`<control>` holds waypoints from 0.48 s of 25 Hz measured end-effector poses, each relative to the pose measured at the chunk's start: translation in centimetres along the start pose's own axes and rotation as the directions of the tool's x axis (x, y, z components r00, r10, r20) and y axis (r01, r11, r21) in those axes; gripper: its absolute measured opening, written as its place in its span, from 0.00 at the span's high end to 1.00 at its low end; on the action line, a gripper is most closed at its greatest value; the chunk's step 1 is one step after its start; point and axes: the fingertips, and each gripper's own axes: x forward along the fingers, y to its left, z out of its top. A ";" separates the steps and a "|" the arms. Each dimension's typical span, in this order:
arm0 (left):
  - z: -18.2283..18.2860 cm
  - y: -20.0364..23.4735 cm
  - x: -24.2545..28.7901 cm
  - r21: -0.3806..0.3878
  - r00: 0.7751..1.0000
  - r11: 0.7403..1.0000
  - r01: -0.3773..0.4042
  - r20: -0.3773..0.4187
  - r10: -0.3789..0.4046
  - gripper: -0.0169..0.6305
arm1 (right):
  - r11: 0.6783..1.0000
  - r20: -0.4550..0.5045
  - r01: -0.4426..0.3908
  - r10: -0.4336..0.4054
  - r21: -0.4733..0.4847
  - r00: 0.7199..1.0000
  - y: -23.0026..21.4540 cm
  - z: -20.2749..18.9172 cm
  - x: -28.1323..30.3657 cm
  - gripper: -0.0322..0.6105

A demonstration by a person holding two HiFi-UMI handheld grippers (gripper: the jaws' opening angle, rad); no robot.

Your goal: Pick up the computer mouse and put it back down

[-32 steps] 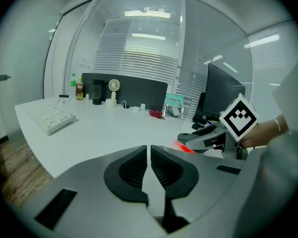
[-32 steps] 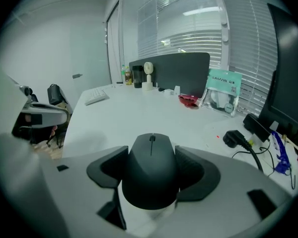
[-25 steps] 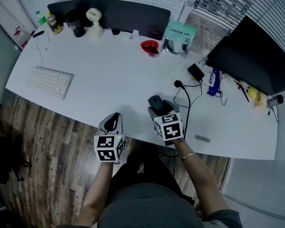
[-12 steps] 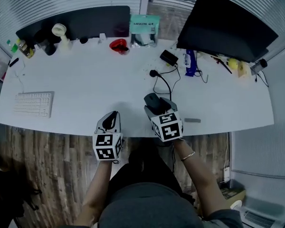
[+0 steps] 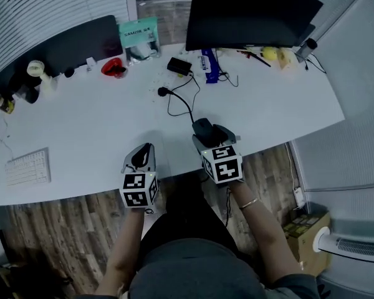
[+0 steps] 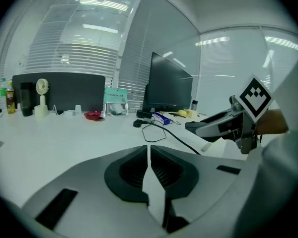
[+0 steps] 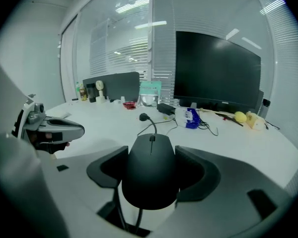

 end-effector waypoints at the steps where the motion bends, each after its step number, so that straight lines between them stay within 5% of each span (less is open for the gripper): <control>1: 0.0 -0.6 0.5 0.007 1.000 1.000 0.016 -0.005 -0.016 0.92 | 1.000 -0.001 0.020 -0.020 0.012 1.000 -0.9 -0.4 -0.4 0.49; 12: 0.7 -7.0 5.1 0.075 0.989 0.987 0.141 -0.052 -0.138 0.92 | 0.978 -0.036 0.175 -0.172 0.117 0.984 -9.8 -4.3 -3.7 0.49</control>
